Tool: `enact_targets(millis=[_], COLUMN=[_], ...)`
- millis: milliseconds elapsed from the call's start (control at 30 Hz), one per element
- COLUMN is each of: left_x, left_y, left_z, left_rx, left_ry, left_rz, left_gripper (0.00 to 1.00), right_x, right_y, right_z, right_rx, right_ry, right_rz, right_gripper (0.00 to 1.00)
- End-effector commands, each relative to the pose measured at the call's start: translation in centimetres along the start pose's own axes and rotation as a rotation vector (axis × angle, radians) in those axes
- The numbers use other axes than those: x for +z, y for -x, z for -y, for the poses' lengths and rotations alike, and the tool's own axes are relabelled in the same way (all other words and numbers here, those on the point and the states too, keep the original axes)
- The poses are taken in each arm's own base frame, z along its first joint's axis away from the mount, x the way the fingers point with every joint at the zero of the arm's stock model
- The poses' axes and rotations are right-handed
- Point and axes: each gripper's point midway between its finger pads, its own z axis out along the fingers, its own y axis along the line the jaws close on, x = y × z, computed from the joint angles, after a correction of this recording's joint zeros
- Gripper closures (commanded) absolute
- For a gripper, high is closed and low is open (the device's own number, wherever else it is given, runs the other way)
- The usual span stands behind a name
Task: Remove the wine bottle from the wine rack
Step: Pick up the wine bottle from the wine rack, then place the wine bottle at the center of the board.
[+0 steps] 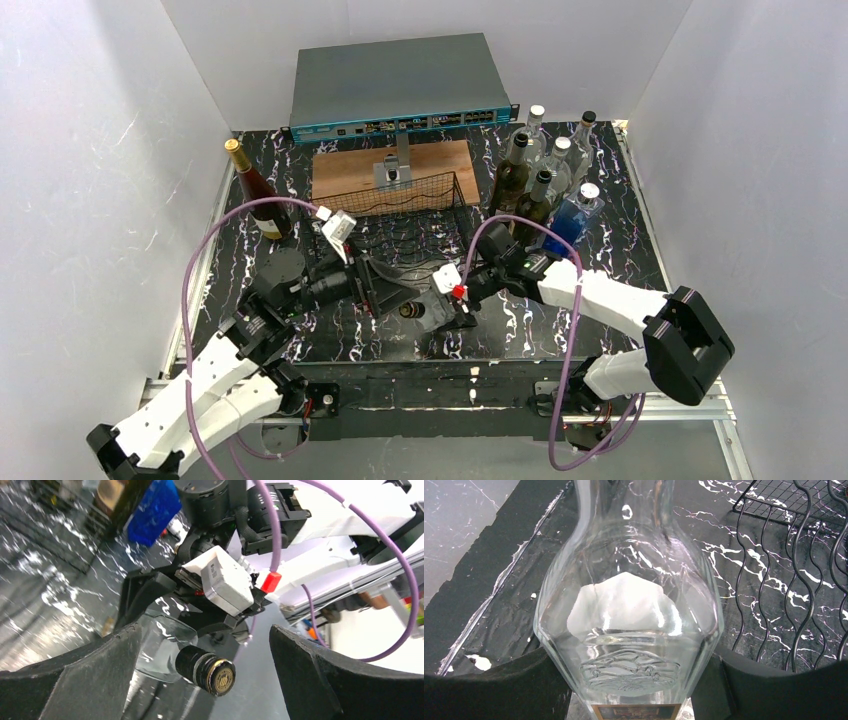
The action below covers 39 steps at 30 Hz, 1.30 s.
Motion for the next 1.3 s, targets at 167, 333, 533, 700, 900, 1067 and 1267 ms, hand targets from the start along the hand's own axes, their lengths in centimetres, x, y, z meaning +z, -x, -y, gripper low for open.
enact_targets(millis=[167, 333, 533, 700, 900, 1067, 1267], left_x=[-1.9, -2.3, -0.8, 0.7, 2.3, 3.1, 3.6], left_y=[1.2, 0.1, -0.6, -1.1, -1.6, -2.2, -2.6], left_z=[1.3, 1.8, -0.1, -0.4, -1.2, -1.1, -1.2], left_rx=[0.648, 0.746, 0.751, 0.735, 0.721, 0.653, 0.625], left_ry=[-0.144, -0.222, -0.192, -0.206, -0.187, -0.203, -0.208], left_rz=[0.120, 0.124, 0.078, 0.051, 0.038, 0.005, -0.004], left_gripper=[0.02, 0.02, 0.02, 0.02, 0.07, 0.23, 0.55], right_x=[-0.8, -1.1, -0.9, -0.9, -1.0, -1.0, -1.1], right_y=[0.8, 0.8, 1.0, 1.0, 1.2, 1.1, 1.2], right_z=[0.0, 0.5, 0.4, 0.4, 0.4, 0.5, 0.7], right_rx=[0.056, 0.088, 0.114, 0.125, 0.132, 0.138, 0.143], right_ry=[0.010, -0.005, 0.009, 0.012, 0.015, 0.012, 0.004], right_rz=[0.074, 0.095, 0.117, 0.122, 0.131, 0.134, 0.137], right_gripper=[0.86, 0.86, 0.86, 0.86, 0.86, 0.85, 0.84])
